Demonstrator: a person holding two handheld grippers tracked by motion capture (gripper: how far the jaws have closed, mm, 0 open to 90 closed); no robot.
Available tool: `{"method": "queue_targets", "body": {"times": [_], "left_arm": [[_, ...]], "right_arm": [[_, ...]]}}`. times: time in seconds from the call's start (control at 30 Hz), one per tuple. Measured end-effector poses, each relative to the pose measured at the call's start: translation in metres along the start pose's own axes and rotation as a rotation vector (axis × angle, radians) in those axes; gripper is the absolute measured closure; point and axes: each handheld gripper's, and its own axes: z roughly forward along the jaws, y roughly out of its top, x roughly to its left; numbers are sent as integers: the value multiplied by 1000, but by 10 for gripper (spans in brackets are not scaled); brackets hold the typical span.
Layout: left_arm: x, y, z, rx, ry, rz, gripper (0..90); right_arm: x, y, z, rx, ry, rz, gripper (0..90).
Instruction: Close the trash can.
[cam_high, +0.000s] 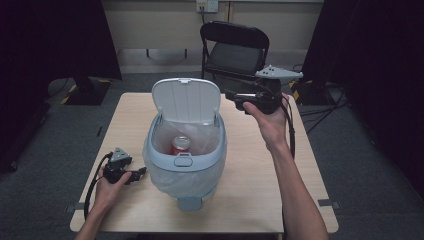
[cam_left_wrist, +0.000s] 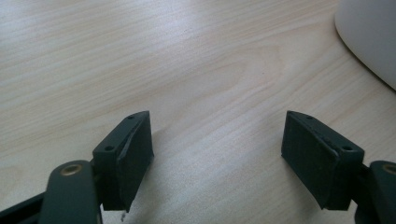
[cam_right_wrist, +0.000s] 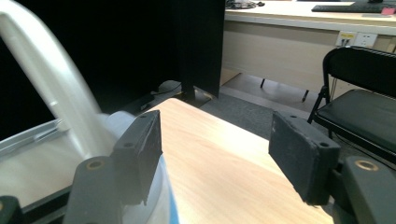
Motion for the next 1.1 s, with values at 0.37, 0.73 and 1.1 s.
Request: {"method": "queue_targets", "body": {"times": [0.37, 0.73, 1.1], "left_arm": [[0, 0, 0, 0, 0, 0, 243], [0, 0, 0, 0, 0, 0, 243], [0, 0, 0, 0, 1, 1, 243]], "right_arm": [[2, 0, 28, 8, 89, 19, 317], [12, -5, 19, 16, 169, -16, 339], [38, -17, 4, 23, 241, -81, 323]]}}
